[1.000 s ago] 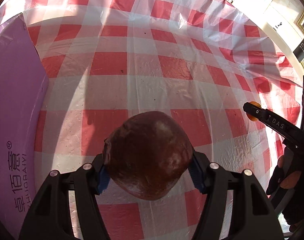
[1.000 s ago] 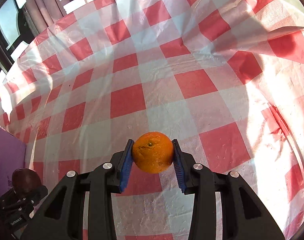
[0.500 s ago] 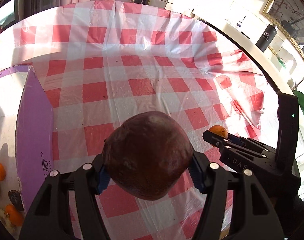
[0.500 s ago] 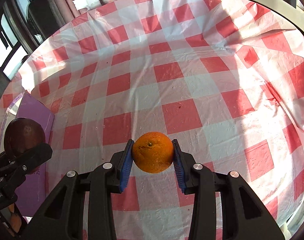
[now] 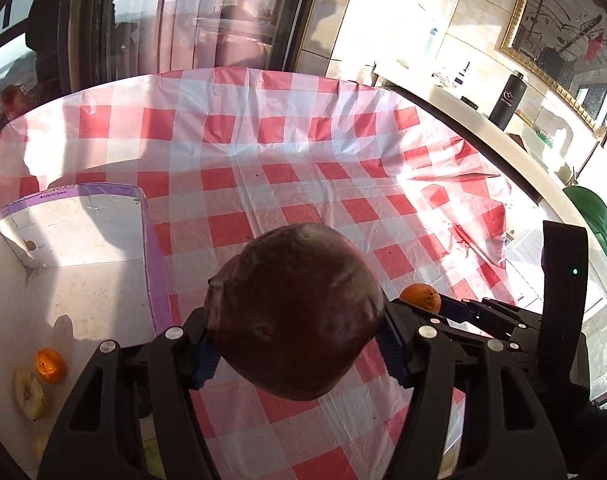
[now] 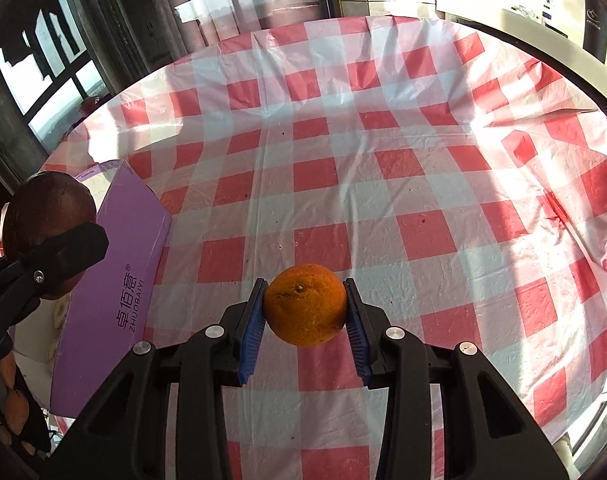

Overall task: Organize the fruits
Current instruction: 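Carry the pomegranate and tangerine over the white box with both tools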

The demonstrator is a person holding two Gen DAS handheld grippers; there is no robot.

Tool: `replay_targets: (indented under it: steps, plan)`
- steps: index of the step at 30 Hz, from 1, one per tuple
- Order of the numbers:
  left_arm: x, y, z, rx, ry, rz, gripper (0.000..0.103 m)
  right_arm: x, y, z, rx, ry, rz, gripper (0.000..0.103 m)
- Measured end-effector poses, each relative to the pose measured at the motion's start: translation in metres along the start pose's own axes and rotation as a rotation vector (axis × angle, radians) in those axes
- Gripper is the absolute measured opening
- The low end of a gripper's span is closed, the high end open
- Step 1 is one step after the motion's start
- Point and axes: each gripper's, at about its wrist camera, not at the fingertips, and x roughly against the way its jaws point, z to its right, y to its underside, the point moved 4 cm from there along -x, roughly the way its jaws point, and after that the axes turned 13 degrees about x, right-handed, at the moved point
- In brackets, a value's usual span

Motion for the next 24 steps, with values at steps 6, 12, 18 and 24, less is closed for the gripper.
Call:
replay_targets:
  steps: [6, 12, 18, 24]
  plan:
    - [0.028, -0.010, -0.046, 0.054, -0.075, 0.053, 0.064, 0.009, -0.020, -0.058, 0.103, -0.073, 0.059, 0.038]
    - [0.047, -0.013, -0.096, 0.102, -0.163, 0.070, 0.064, 0.014, -0.036, -0.116, 0.221, -0.149, 0.108, 0.038]
    - [0.059, -0.016, -0.145, 0.134, -0.257, 0.071, 0.064, 0.010, -0.042, -0.171, 0.344, -0.211, 0.119, 0.038]
    - [0.059, -0.011, -0.200, 0.202, -0.355, 0.032, 0.064, 0.000, -0.033, -0.231, 0.559, -0.251, 0.093, 0.038]
